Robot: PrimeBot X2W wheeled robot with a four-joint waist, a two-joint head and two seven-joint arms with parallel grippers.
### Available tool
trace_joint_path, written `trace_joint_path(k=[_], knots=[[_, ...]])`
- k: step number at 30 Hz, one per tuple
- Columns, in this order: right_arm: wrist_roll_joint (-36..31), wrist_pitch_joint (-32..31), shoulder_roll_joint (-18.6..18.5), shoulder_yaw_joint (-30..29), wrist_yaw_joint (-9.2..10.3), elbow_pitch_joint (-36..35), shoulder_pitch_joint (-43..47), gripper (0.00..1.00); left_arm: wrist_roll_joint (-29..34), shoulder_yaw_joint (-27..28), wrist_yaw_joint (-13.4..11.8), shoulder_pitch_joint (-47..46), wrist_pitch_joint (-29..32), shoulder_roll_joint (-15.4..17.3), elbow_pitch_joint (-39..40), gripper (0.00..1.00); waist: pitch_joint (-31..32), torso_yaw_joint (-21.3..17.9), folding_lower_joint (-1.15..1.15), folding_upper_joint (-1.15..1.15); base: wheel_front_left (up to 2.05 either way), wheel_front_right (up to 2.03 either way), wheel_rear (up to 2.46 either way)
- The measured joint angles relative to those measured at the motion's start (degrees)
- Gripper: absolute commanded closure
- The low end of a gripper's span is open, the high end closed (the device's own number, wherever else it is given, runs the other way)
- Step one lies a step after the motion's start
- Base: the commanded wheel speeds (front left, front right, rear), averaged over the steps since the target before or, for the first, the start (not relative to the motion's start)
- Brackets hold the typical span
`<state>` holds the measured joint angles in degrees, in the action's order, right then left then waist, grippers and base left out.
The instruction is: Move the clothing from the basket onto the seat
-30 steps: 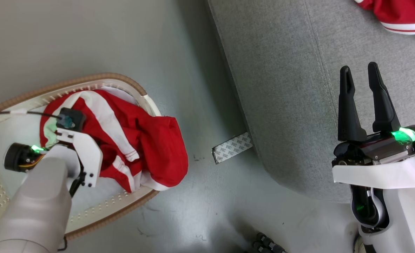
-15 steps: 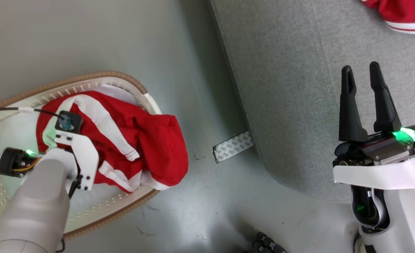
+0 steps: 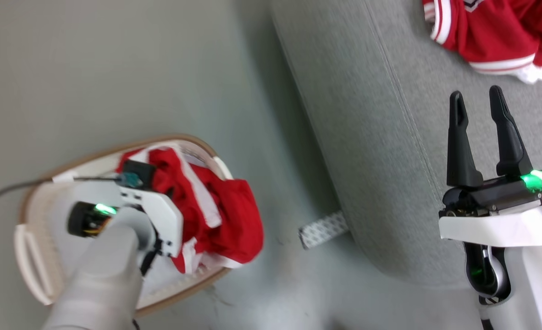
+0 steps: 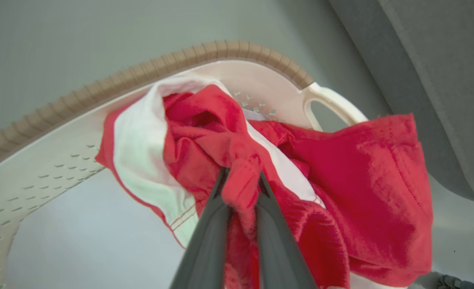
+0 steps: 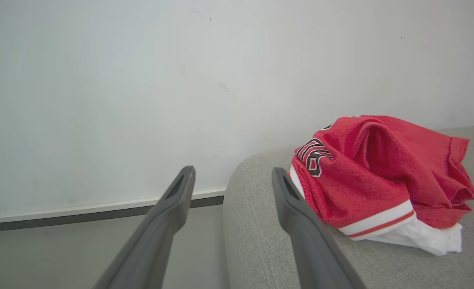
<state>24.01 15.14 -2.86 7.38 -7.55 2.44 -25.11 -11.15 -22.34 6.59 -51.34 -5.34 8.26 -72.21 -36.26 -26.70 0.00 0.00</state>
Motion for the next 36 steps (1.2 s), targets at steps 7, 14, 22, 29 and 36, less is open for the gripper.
trace_joint_path(k=[7, 14, 22, 29, 36], knots=[[-3.37, 0.0, -0.05, -1.26, 0.0, 1.81, 2.46, 0.0, -3.02, -2.7, 0.79, 3.47, -6.53, -3.37, 2.27, 1.0, 8.2, 4.48, 0.0, 0.0, 0.0, 0.0, 0.0], [-3.67, 0.0, -1.54, -1.26, 0.0, 3.78, 6.26, 0.0, -8.94, -10.01, 0.94, 7.59, -9.15, -4.76, 11.52, 1.0, 17.26, 9.19, -0.01, 0.0, 0.0, 0.0, 0.0], [-3.23, 0.01, -2.53, -0.29, 0.0, 5.35, 10.52, 0.0, -15.44, -14.8, 0.94, 10.18, -9.71, -2.24, 25.96, 1.0, 26.33, 14.42, -0.02, 0.0, 0.0, 0.0, 0.0], [-2.8, 0.0, -2.9, 2.01, 0.0, 6.28, 12.3, 0.0, -15.21, -13.3, 0.93, 10.88, -9.77, 0.14, 37.6, 1.0, 31.23, 18.77, -0.02, 0.0, 0.0, 0.0, 0.0], [-2.58, 0.0, -2.86, 4.0, 0.0, 7.28, 13.59, 0.0, -14.71, -12.06, -0.21, 11.95, -9.78, 0.85, 45.5, 1.0, 34.38, 20.91, -0.02, 0.0, 0.0, 0.0, 0.0]])
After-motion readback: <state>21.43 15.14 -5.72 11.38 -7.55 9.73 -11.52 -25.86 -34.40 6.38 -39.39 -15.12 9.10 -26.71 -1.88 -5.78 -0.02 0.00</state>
